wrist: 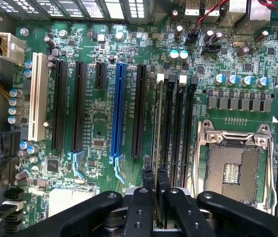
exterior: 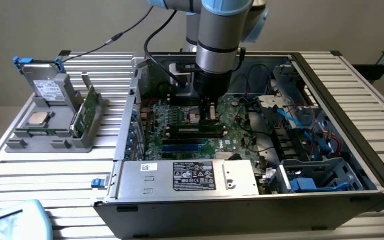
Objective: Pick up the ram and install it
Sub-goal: 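Insert the ram into the slot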
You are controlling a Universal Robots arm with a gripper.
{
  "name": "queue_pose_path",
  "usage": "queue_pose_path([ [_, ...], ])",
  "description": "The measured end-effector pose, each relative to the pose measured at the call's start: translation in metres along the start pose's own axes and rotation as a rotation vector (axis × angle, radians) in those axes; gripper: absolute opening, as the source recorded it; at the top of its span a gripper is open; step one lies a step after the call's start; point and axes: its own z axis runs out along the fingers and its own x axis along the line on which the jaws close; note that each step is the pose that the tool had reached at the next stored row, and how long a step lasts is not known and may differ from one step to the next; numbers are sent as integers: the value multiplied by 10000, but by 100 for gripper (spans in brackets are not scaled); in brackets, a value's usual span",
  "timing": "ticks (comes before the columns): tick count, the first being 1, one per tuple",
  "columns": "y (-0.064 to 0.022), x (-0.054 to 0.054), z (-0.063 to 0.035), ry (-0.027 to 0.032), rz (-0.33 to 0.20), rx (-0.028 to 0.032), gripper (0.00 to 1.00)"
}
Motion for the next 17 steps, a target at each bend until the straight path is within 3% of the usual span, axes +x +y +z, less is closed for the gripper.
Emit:
queue_pose_path([
  [7, 0, -1, 0, 86, 8, 51, 14],
  [12, 0, -7, 0, 83, 200, 123, 14],
  [17, 3, -8, 0, 86, 270, 129, 14],
])
